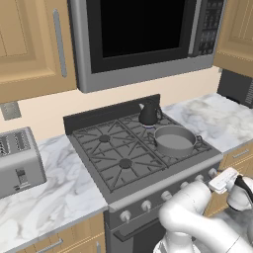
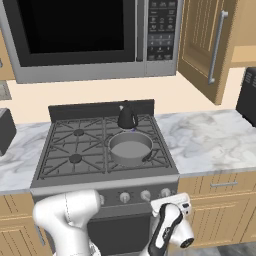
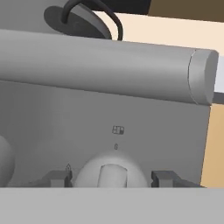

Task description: Pick the kettle from the cabinet and place it on a stove burner. Then pick the pot from the counter and place it on another stove burner. Finally, turn both burners on.

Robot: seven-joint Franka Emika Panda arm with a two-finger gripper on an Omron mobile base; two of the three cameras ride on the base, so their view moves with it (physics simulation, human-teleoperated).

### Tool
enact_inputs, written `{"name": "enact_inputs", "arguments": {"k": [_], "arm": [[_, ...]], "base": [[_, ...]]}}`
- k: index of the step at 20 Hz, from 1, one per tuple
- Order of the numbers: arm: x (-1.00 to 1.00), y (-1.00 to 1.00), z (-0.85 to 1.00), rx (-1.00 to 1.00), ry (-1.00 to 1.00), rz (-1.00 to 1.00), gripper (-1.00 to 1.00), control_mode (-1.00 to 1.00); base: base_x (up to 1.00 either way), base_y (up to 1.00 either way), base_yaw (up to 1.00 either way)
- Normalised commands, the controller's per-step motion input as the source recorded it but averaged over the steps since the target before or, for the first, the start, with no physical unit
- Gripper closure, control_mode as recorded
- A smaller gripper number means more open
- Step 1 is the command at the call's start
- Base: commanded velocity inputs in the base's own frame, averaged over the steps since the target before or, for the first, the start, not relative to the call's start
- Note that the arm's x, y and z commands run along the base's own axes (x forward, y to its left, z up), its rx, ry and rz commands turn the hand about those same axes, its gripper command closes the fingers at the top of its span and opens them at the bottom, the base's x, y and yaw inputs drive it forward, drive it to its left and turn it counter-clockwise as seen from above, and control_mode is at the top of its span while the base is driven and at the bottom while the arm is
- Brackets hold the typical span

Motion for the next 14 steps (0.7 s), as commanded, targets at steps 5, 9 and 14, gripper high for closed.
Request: {"name": "enact_inputs", "arguments": {"k": [5, 9, 14], "arm": [[0.0, 0.0, 0.0, -0.35, 0.0, 0.0, 1.0, -1.0], [0.0, 0.0, 0.0, -0.37, -0.01, 0.0, 1.0, -1.0], [0.0, 0.0, 0.0, -0.36, 0.0, 0.0, 1.0, -1.0]], "base": [[0.0, 0.0, 0.0], [0.0, 0.0, 0.0], [0.0, 0.0, 0.0]]}}
